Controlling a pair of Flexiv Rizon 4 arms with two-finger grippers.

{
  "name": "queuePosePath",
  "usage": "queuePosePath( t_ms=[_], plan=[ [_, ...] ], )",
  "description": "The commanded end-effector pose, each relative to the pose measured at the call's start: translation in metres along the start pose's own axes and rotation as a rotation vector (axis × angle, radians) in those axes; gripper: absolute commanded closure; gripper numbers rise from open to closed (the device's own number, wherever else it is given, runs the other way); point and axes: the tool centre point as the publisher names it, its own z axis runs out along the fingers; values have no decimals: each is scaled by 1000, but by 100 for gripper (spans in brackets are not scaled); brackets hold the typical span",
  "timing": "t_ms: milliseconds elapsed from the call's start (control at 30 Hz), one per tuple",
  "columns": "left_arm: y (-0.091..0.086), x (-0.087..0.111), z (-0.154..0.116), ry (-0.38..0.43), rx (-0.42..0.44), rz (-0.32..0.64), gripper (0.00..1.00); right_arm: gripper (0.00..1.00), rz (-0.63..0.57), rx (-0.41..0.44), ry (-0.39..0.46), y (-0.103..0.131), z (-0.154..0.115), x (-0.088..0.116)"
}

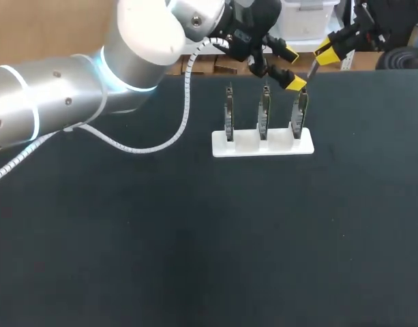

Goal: Pick up the optical module with the left hand, and insert it into the network port with the right hand.

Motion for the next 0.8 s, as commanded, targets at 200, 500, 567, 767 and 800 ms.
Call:
queuePosePath(
  t_ms=[200,500,567,767,800],
  plan=[
    [-1,7,1,7,-6,-18,0,100,4,-5,7,1,-2,1],
    [-2,11,4,24,-5,-19,0,100,1,-12,10,-2,0,-1],
    [-2,11,4,29,-4,-18,0,100,1,-14,10,-2,0,-1],
    [-1,11,6,31,2,-13,0,100,3,-13,11,-3,0,-1],
    [-1,12,7,32,4,-14,0,100,3,-12,10,-3,0,-1]
  ],
)
